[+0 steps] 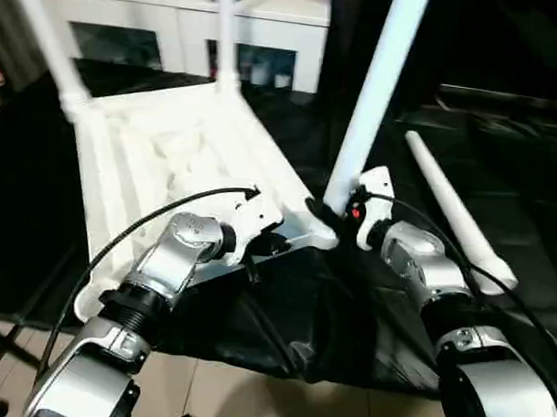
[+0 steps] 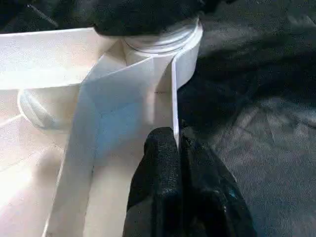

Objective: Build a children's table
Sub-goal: Insert table leg to table base, then rotate leg to tighten

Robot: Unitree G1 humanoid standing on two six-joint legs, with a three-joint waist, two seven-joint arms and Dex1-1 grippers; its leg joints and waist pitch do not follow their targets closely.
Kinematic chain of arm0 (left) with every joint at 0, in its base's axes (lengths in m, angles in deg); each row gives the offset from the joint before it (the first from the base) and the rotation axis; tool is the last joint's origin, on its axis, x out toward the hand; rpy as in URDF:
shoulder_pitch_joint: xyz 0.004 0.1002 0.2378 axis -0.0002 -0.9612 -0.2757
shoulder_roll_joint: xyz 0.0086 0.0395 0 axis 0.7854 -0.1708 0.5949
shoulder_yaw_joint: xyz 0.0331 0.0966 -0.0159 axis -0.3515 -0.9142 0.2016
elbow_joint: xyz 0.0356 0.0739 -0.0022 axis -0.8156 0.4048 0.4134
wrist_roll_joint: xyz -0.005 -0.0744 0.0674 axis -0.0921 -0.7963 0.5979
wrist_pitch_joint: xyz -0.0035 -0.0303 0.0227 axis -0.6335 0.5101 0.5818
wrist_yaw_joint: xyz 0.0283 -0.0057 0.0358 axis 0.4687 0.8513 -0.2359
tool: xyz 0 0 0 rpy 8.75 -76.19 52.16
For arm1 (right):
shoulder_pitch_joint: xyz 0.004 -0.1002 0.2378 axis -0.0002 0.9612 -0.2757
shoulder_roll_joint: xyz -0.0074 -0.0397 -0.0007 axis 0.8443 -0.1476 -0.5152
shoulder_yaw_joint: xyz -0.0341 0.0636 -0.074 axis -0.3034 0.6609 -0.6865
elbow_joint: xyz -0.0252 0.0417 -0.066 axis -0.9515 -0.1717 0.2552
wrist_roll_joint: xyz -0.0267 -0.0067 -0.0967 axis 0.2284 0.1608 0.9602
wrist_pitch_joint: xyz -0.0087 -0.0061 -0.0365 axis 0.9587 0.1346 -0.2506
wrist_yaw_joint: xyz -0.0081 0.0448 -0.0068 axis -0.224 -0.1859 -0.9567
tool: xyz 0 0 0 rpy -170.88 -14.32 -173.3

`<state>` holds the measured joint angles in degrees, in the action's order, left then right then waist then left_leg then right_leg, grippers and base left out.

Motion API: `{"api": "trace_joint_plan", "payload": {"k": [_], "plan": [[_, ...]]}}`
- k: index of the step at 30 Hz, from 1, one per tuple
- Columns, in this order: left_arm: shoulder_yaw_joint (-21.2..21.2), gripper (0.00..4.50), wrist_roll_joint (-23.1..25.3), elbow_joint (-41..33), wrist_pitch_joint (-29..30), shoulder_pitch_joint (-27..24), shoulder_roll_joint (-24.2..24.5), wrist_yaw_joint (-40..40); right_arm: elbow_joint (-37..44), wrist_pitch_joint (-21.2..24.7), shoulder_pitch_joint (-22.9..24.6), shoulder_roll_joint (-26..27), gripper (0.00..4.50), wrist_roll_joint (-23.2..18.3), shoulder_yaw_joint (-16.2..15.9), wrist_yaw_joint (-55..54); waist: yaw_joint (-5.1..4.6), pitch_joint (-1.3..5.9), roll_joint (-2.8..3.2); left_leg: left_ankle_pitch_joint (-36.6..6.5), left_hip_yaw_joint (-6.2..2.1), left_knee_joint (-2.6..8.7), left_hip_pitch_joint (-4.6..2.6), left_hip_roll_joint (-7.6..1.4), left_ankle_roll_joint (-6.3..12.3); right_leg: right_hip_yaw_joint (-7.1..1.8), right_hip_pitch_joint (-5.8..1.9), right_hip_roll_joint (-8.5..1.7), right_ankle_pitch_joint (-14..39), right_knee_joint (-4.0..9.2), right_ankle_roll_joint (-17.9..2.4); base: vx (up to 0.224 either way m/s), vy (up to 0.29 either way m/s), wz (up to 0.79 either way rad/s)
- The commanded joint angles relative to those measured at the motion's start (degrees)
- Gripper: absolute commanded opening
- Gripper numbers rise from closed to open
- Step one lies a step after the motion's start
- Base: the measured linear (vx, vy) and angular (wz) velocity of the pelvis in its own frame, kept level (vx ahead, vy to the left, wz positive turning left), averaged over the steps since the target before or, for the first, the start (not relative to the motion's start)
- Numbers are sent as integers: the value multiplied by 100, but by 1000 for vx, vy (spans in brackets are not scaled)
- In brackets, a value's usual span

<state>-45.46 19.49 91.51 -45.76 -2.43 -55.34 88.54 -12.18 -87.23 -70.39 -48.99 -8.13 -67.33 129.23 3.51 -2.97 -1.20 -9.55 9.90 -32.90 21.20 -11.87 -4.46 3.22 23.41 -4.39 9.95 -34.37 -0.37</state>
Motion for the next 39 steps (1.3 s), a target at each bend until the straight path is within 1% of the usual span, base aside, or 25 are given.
{"api": "trace_joint_plan", "payload": {"k": [1,3,5,7,8,9,10,11,12,13,15,16,18,19,20,21,22,23,25,28,30,31,37,39], "plan": [[-33,0,-227,-404,-333,142,-58,216,-44,106,109,-6,342,135,-207,248,18,378,64,-1456,15,383,-74,-119,95,-212,-309,-311,694,350,-1515,0,0,0],[-34,0,-231,-405,-342,139,-48,243,-33,99,112,-15,342,140,-208,293,30,381,63,-1410,19,376,-69,-119,104,-215,-317,-317,670,335,-1521,0,0,0],[-70,0,-280,-412,-453,119,32,489,181,120,198,-99,342,111,-271,622,45,381,77,-1266,19,364,-57,-114,151,-214,-330,-322,589,327,-1526,0,0,0],[-101,0,-291,-384,-543,116,93,663,328,125,267,-167,342,99,-326,857,52,389,89,-1144,27,351,-56,-119,202,-215,-329,-316,388,304,-1560,0,0,0],[-108,0,-289,-366,-588,115,113,721,382,123,297,-191,342,94,-342,942,80,400,89,-1022,29,337,-53,-120,264,-207,-340,-311,188,281,-1589,0,0,0],[-109,0,-286,-347,-621,118,123,757,413,122,314,-204,342,94,-348,996,80,400,89,-1022,29,337,-53,-120,264,-207,-340,-311,188,281,-1589,0,0,0],[-118,0,-295,-320,-665,119,155,851,498,124,362,-243,342,75,-374,1127,112,395,104,-988,35,331,-55,-124,299,-202,-334,-307,135,277,-1609,0,0,0],[-124,0,-303,-300,-693,121,176,913,552,126,392,-269,342,60,-392,1210,127,395,105,-1004,40,329,-60,-127,298,-201,-332,-305,156,276,-1611,0,0,0],[-136,0,-310,-272,-742,126,202,982,612,134,426,-301,342,43,-417,1314,163,395,104,-1013,44,329,-67,-134,291,-201,-328,-306,179,271,-1603,0,0,0],[-136,0,-310,-272,-742,126,202,982,612,134,426,-301,342,43,-417,1314,174,394,106,-1023,45,331,-74,-138,282,-201,-322,-307,195,271,-1603,0,0,0],[-141,0,-384,-206,-893,128,260,1233,863,151,569,-415,342,25,-501,1637,191,395,119,-1056,41,333,-76,-141,246,-197,-317,-308,230,270,-1609,0,0,0],[-134,0,-442,-156,-965,133,295,1410,1038,159,673,-501,342,12,-561,1871,227,399,109,-1059,48,324,-78,-140,256,-198,-329,-298,200,267,-1579,0,0,0],[-137,0,-465,-107,-1007,142,322,1534,1131,134,741,-566,342,19,-611,2009,251,400,113,-1039,48,321,-73,-139,275,-195,-322,-300,151,258,-1581,0,0,0],[-154,0,-470,-71,-1045,146,353,1641,1203,127,794,-613,342,23,-649,2108,258,398,108,-1059,49,321,-73,-136,273,-193,-321,-302,194,264,-1577,0,0,0],[-160,0,-468,-56,-1053,149,364,1668,1225,110,812,-630,342,27,-664,2145,278,396,117,-1118,47,325,-75,-140,248,-196,-319,-315,303,269,-1559,0,0,0],[-162,0,-465,-47,-1057,152,368,1680,1237,99,822,-638,342,30,-671,2166,280,395,113,-1142,46,327,-73,-141,235,-196,-319,-315,344,274,-1549,0,0,0],[-167,0,-475,-25,-1077,154,378,1738,1279,103,850,-659,342,37,-687,2209,280,387,114,-1233,39,336,-74,-145,177,-197,-310,-321,502,282,-1531,0,0,0],[-184,0,-474,3,-1099,156,398,1804,1341,112,888,-683,342,35,-705,2273,283,386,122,-1252,37,336,-73,-142,162,-197,-312,-320,538,288,-1518,0,0,0],[-223,0,-452,61,-1152,157,437,1911,1441,132,954,-716,342,32,-721,2339,282,385,118,-1305,33,340,-72,-143,140,-199,-310,-318,603,292,-1489,0,0,0],[-219,0,-435,148,-1226,166,430,1986,1564,195,1031,-743,306,13,-736,2402,283,381,113,-1363,29,341,-72,-138,113,-198,-307,-320,706,305,-1459,0,0,0],[-214,0,-429,173,-1245,170,424,2000,1581,201,1045,-746,300,13,-740,2410,284,383,113,-1365,28,341,-71,-139,104,-200,-303,-321,707,300,-1459,0,0,0],[-211,0,-423,202,-1265,175,417,2008,1597,203,1065,-744,285,15,-745,2417,286,383,114,-1371,25,341,-70,-138,99,-198,-306,-321,725,301,-1452,0,0,0],[-177,0,-390,338,-1310,177,331,1902,1637,245,1171,-684,279,47,-752,2333,284,376,111,-1452,22,343,-70,-138,83,-201,-297,-326,856,311,-1425,0,0,0],[-125,0,-374,407,-1286,196,264,1749,1637,297,1191,-631,279,66,-714,2159,281,375,109,-1468,19,345,-71,-138,77,-200,-295,-324,891,314,-1415,0,0,0]]}}
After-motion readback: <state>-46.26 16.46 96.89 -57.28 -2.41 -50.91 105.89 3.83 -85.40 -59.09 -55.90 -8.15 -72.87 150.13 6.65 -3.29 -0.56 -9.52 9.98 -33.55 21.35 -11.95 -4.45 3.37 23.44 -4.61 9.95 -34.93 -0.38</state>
